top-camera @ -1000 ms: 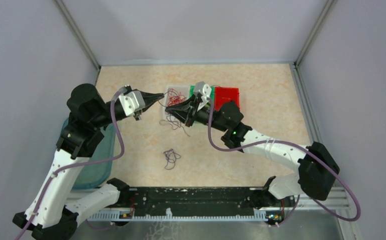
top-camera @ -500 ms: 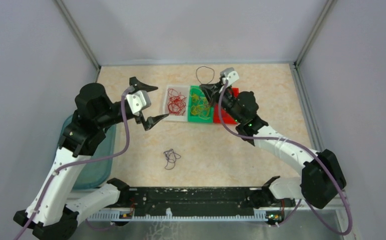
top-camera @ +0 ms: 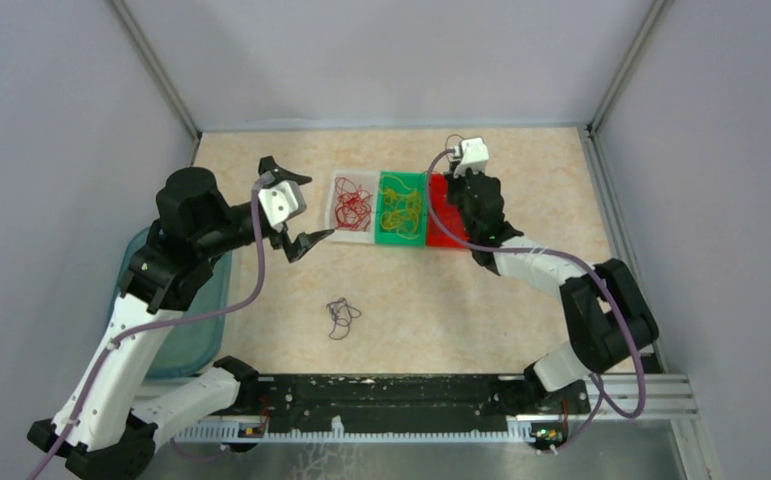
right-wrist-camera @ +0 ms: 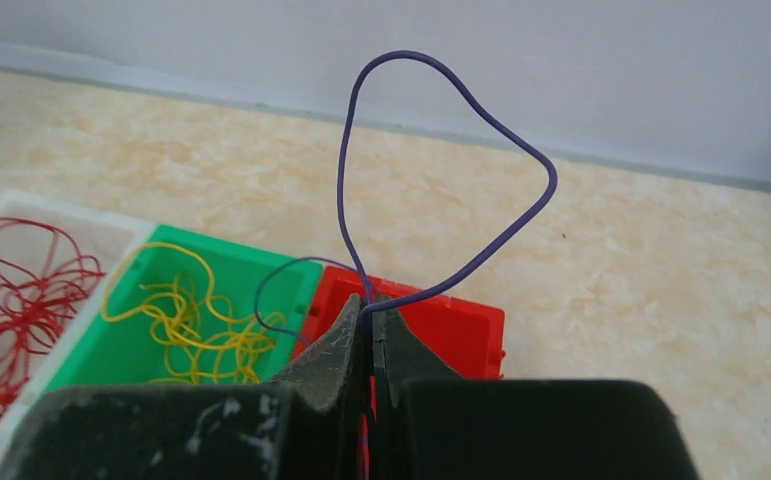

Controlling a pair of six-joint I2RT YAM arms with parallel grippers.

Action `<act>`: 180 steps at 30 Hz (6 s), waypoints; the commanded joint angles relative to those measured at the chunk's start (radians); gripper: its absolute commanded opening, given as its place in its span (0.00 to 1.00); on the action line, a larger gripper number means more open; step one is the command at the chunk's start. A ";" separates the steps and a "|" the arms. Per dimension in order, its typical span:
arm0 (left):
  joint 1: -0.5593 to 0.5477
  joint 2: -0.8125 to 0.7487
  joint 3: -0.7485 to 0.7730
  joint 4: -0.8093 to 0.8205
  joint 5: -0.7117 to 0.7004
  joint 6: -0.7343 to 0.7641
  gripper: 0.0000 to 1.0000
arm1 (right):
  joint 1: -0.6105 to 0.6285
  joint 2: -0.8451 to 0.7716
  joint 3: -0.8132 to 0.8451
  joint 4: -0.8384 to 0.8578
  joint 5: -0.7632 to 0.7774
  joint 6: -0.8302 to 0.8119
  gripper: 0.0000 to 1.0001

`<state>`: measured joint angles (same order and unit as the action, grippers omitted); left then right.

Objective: Untangle the cables

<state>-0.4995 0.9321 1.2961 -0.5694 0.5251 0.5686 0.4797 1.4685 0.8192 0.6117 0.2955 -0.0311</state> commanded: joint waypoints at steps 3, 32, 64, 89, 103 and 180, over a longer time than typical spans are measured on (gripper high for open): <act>-0.004 0.001 0.012 -0.025 -0.045 -0.024 1.00 | -0.010 0.096 0.040 0.081 0.097 -0.021 0.00; -0.004 -0.037 -0.020 0.002 -0.057 -0.002 1.00 | -0.087 0.265 0.141 0.157 -0.110 0.044 0.00; 0.004 0.050 -0.066 -0.134 -0.064 0.059 1.00 | -0.078 -0.196 -0.024 -0.040 -0.372 0.305 0.99; 0.532 0.142 -0.204 0.022 0.160 -0.013 1.00 | 0.620 0.293 0.018 -0.113 -0.368 0.119 0.82; 0.533 0.108 -0.304 0.098 0.165 -0.053 1.00 | 0.631 0.249 0.022 -0.084 -0.290 0.132 0.16; 0.532 0.045 -0.438 0.055 0.340 -0.017 1.00 | -0.101 0.138 0.245 -0.452 0.042 0.158 0.05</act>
<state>0.0288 0.9760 0.8642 -0.5484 0.8635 0.5709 0.3832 1.5185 0.9722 0.1326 0.2077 0.1913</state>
